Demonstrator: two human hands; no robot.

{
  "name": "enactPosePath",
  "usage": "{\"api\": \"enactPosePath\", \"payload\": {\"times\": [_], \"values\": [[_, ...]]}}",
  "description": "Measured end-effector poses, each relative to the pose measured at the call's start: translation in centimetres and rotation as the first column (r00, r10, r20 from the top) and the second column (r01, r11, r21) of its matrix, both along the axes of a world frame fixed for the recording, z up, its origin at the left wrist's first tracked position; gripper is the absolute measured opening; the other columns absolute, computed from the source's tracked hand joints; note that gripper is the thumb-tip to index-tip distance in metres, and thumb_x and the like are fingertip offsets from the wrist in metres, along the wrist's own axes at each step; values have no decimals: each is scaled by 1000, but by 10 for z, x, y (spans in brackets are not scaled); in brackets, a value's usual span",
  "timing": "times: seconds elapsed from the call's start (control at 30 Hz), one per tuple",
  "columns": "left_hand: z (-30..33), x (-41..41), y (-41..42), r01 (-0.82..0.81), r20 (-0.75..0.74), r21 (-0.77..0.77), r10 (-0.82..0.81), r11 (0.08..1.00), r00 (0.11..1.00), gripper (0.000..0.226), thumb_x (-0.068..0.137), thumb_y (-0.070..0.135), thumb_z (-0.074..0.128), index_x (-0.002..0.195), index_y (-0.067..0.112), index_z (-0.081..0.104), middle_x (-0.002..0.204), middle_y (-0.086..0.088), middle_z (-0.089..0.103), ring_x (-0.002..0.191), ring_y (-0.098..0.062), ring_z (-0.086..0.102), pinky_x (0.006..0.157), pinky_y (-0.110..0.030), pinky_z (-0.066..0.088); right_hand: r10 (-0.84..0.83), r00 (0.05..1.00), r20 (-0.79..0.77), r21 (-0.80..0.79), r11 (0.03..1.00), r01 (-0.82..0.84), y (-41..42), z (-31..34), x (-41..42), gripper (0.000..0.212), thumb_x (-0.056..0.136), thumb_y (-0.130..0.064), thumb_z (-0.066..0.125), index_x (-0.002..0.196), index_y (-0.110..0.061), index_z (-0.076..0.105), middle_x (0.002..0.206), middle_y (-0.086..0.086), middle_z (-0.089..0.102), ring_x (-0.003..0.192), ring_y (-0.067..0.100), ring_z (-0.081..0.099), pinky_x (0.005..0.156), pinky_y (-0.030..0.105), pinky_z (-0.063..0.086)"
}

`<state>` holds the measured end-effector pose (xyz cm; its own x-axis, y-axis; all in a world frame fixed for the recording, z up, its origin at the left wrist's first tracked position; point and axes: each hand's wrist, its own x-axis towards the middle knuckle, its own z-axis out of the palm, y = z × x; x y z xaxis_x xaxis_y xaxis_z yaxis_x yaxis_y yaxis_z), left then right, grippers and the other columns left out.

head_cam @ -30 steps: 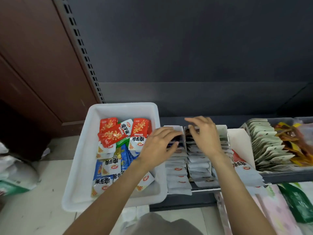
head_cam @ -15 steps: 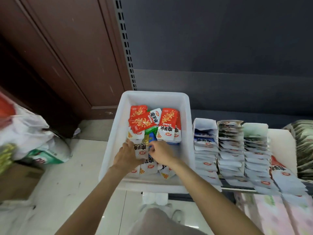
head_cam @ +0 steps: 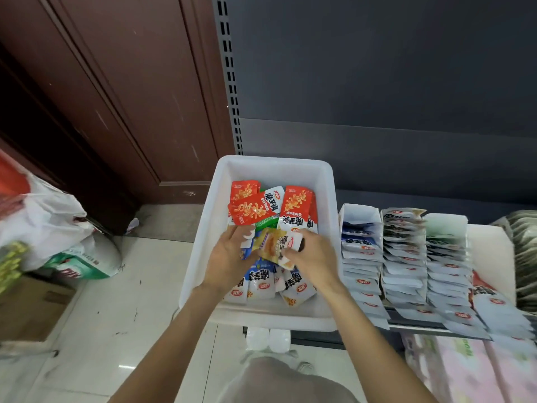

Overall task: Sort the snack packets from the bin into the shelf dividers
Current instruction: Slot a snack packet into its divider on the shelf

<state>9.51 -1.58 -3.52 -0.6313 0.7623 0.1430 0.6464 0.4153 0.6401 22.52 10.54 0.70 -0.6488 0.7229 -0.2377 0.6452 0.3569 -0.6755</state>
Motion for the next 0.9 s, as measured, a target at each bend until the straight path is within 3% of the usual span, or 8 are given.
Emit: {"api": "enactPosePath", "payload": {"times": [0.1, 0.17, 0.27, 0.37, 0.47, 0.67, 0.77, 0.9], "values": [[14, 1, 10, 172, 18, 58, -173, 983, 985, 65, 79, 23, 75, 135, 21, 45, 137, 5, 44, 124, -6, 37, 100, -22, 36, 28, 985, -172, 46, 999, -20, 18, 19, 24, 14, 84, -23, 70, 93, -13, 69, 88, -3, 72, 75, 12, 66, 64, 28, 53], [27, 7, 18, 274, 232, 20, -272, 961, 934, 65, 81, 33, 72, 138, 28, 41, 134, 16, 43, 122, 1, 38, 101, -22, 37, 21, 944, -330, -65, 997, -45, 30, 33, 35, 6, 84, -20, 70, 87, -15, 71, 80, -6, 71, 71, 8, 64, 63, 26, 48], [44, 18, 29, 326, 471, 63, -316, 943, 824, 41, 83, 43, 65, 119, 25, 57, 108, 12, 66, 95, -1, 63, 78, -26, 54, -151, 865, -478, -264, 964, 23, 41, 45, 42, 4, 86, -11, 66, 87, -13, 70, 70, -13, 67, 58, -4, 57, 56, 13, 42], [58, 30, 34, 323, 523, 162, -359, 932, 773, 13, 87, 25, 65, 99, 24, 62, 92, 11, 68, 81, 3, 65, 63, -13, 49, -283, 829, -483, -375, 922, 96, 46, 44, 50, 9, 90, -13, 63, 88, -7, 69, 60, -11, 63, 48, -1, 48, 46, 15, 36], [68, 38, 42, 349, 520, 188, -395, 918, 757, 14, 87, 21, 65, 100, 22, 64, 92, 12, 68, 81, 5, 64, 66, -10, 47, -382, 795, -471, -479, 868, 133, 51, 40, 62, 11, 90, -17, 63, 88, -8, 70, 70, 4, 66, 54, 11, 50, 46, 21, 39], [79, 57, 75, 405, 365, 149, -431, 902, 825, 19, 79, 30, 74, 95, 23, 68, 83, 15, 69, 76, 6, 62, 65, -10, 46, -390, 777, -495, -496, 861, 116, 68, 56, 107, 17, 83, -3, 67, 98, -11, 67, 81, 0, 72, 68, 10, 66, 55, 18, 53], [87, 69, 107, 353, 335, 220, -410, 910, 848, 14, 76, 27, 77, 86, 21, 68, 72, 16, 66, 60, 4, 58, 60, -12, 45, -509, 646, -569, -424, 855, 299, 86, 61, 138, 13, 86, -6, 65, 94, -16, 68, 83, -3, 73, 74, 9, 67, 59, 18, 53], [80, 79, 159, 320, 243, 258, -382, 912, 892, 4, 83, 26, 70, 86, 28, 68, 76, 15, 68, 66, 2, 60, 66, -16, 48, -626, 380, -681, -392, 750, 532, 112, 67, 177, 6, 89, -8, 63, 91, -14, 64, 90, 3, 69, 84, 16, 65, 68, 20, 54]]}}
